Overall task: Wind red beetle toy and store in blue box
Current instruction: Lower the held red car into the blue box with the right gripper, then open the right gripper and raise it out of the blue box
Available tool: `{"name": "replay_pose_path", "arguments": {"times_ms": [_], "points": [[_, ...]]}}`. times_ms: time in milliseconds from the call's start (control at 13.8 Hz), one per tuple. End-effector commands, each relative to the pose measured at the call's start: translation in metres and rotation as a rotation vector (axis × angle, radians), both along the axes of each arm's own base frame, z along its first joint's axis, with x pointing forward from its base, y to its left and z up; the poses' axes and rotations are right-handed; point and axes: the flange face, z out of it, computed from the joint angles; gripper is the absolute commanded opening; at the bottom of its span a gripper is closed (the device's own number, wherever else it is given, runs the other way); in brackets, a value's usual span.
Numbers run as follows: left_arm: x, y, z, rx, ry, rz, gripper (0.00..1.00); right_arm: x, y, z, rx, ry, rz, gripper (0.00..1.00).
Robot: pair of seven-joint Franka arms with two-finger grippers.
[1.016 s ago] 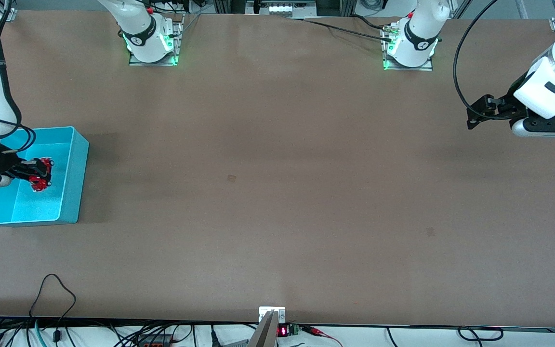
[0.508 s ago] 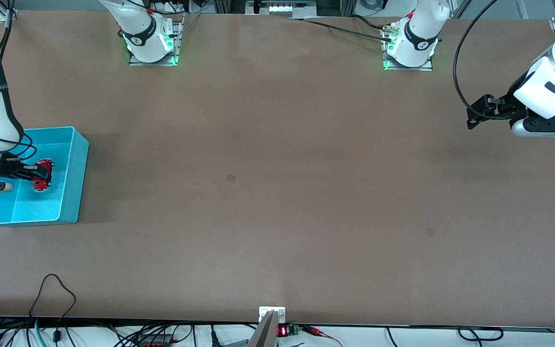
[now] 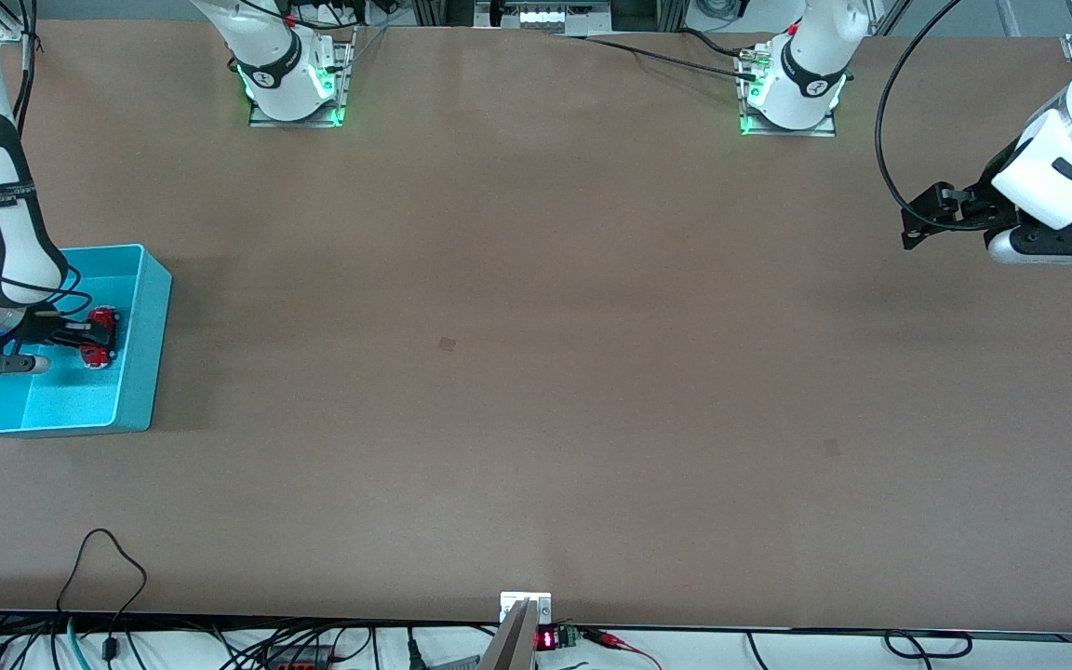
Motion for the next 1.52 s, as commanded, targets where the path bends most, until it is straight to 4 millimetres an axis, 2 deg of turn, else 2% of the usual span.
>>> {"name": "replay_pose_path", "arguments": {"times_ms": [0,73,145,218,290,363,581,798,1016,1089,1161,1234,1452], "points": [[-0.002,-0.001,0.007,0.014,0.0,-0.02,1.0,-0.001,0.002,-0.006,-0.007,0.002,0.03,0.03],[-0.002,-0.001,0.007,0.014,0.0,-0.02,1.0,-0.002,0.002,-0.01,-0.016,-0.001,0.032,0.13],[-0.002,-0.001,0.007,0.014,0.0,-0.02,1.0,-0.001,0.003,-0.01,-0.016,-0.002,0.031,0.36],[-0.002,-0.001,0.008,0.014,-0.001,-0.02,1.0,-0.001,0.003,-0.01,-0.014,-0.002,0.027,0.65],[-0.002,-0.001,0.007,0.014,0.0,-0.02,1.0,-0.001,0.003,-0.011,-0.013,-0.001,0.024,0.9],[-0.002,0.0,0.007,0.014,0.0,-0.018,1.0,0.0,0.003,-0.004,-0.013,-0.009,0.024,1.0],[-0.002,-0.001,0.007,0.014,0.0,-0.02,1.0,0.008,0.003,0.035,-0.011,-0.051,0.039,1.0],[-0.002,0.0,0.007,0.014,0.0,-0.017,1.0,0.017,0.022,0.099,0.013,-0.089,0.06,1.0],[-0.002,-0.001,0.007,0.014,0.0,-0.018,1.0,0.035,0.052,0.177,-0.005,-0.149,0.134,1.0],[-0.002,-0.001,0.007,0.014,0.0,-0.018,1.0,0.03,0.059,0.195,0.024,-0.126,0.105,1.0],[-0.002,0.0,0.007,0.014,0.0,-0.017,1.0,0.031,0.078,0.21,0.049,-0.102,0.062,1.0],[-0.002,-0.001,0.007,0.014,0.0,-0.017,1.0,0.039,0.108,0.227,0.056,-0.101,0.063,1.0],[-0.002,-0.001,0.007,0.014,0.0,-0.017,1.0,0.061,0.16,0.272,0.07,-0.09,-0.001,1.0]]}}
